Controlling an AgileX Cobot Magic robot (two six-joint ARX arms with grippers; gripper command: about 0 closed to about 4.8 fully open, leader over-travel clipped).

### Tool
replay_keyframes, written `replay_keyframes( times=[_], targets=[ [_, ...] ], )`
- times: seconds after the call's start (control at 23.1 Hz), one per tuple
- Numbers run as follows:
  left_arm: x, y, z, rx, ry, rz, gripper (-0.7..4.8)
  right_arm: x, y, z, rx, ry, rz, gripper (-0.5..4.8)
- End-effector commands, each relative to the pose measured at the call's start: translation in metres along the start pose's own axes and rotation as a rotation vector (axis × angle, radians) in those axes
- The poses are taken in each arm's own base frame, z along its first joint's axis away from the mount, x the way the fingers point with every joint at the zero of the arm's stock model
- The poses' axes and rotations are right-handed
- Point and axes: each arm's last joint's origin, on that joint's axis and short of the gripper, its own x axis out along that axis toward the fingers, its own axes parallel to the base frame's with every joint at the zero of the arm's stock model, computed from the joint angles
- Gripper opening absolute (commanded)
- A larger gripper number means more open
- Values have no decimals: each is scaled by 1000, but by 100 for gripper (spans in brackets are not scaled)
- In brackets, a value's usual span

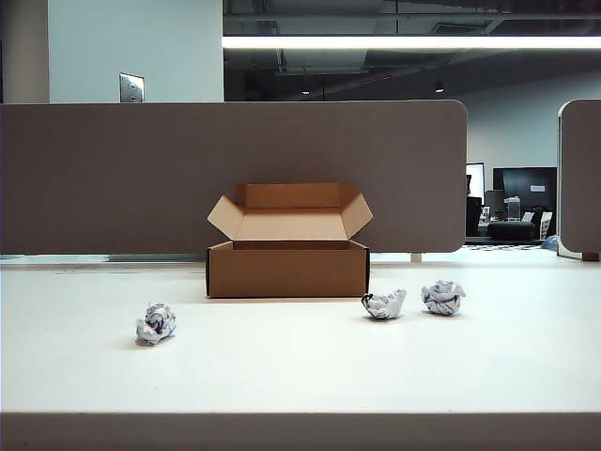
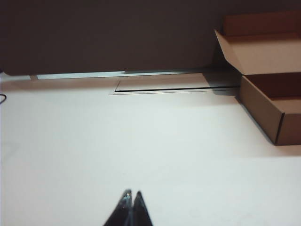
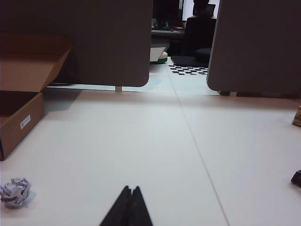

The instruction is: Pick up all the paper balls on the table and put them in the paper box.

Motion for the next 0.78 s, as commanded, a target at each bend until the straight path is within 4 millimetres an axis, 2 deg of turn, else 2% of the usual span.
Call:
replay_keyframes(
  times=[0.04,0.3,0.43,0.48,0.56,0.61,0.65,0.78],
  targets=[
    [0,0,1,-20,2,-8,-5,0,0,0,-2,-16,0,-1],
    [0,0,1,-21,0,-10,-4,0,0,2,-2,-22,0,-1],
    [-3,0,15,-29,-41,-41,-5,-4,-2,22,46,-87,-12,-2],
    [-7,1,30,-82,-83,-38,-5,-8,-4,42,107,-147,-46,-3],
    [-18,4,67,-176,-155,-48,-5,-18,-8,87,114,-244,-54,-3],
    [-19,4,75,-173,-157,-58,-5,-19,-9,96,113,-242,-48,-3],
    [-19,4,90,-170,-147,-92,-5,-15,-10,115,106,-210,-31,-3],
    [-5,3,110,-168,-94,-136,-5,6,-10,152,54,-138,22,-3]
  ],
)
